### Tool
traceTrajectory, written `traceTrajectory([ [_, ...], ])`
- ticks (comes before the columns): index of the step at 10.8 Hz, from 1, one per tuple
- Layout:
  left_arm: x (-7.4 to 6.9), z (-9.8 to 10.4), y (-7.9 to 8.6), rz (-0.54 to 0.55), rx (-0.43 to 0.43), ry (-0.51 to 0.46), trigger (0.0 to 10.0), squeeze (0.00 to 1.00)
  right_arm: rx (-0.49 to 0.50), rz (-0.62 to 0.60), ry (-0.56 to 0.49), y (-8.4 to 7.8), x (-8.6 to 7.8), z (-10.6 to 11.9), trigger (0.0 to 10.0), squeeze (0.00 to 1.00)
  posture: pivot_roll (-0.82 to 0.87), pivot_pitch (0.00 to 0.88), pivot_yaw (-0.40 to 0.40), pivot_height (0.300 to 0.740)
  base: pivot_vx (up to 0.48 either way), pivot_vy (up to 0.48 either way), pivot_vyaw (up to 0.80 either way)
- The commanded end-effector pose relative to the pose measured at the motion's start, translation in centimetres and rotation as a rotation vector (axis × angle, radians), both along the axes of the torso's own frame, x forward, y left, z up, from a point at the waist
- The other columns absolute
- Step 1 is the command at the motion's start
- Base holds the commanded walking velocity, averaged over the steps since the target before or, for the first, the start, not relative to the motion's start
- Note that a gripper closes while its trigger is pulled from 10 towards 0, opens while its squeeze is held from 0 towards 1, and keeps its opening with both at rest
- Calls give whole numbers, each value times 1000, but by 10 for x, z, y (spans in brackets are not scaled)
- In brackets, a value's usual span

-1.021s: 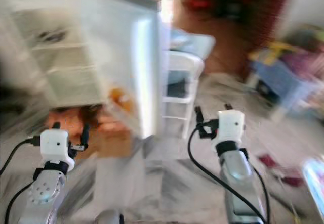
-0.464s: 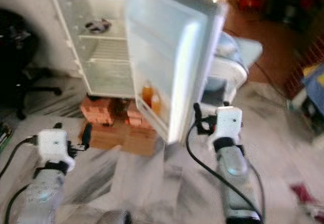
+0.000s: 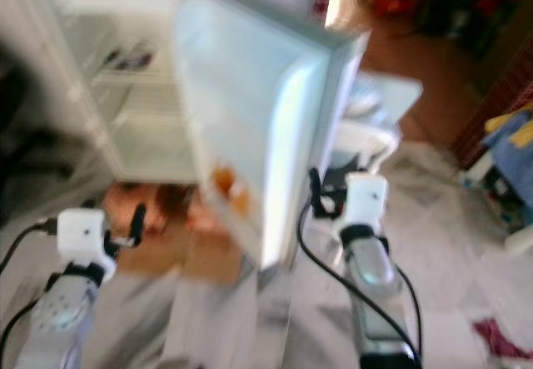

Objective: Restocking fridge

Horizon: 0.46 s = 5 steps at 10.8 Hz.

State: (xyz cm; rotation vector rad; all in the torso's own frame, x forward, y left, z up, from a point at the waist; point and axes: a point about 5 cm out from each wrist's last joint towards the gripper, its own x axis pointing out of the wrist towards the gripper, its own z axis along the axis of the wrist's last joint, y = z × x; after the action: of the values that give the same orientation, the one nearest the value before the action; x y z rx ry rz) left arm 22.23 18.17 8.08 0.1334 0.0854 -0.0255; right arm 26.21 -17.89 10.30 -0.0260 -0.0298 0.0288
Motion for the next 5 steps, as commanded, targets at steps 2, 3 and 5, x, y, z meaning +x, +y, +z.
traceTrajectory([
  [2, -1, -4, -6, -4, -1, 34, 10000, 0, -15, -20, -2, -8, 0, 2, 10000, 0, 76, 24, -10, 740, 231, 0, 0],
  [3, -2, -5, -6, 4, -13, 41, 10000, 0, -18, -15, 5, -10, 1, 0, 10000, 0, 80, 23, -15, 740, 0, 0, 0],
  [5, -3, -5, -5, 9, 5, 41, 10000, 0, 18, 54, 38, -6, 2, -3, 10000, 0, 81, 21, -22, 740, 0, -126, 0],
])
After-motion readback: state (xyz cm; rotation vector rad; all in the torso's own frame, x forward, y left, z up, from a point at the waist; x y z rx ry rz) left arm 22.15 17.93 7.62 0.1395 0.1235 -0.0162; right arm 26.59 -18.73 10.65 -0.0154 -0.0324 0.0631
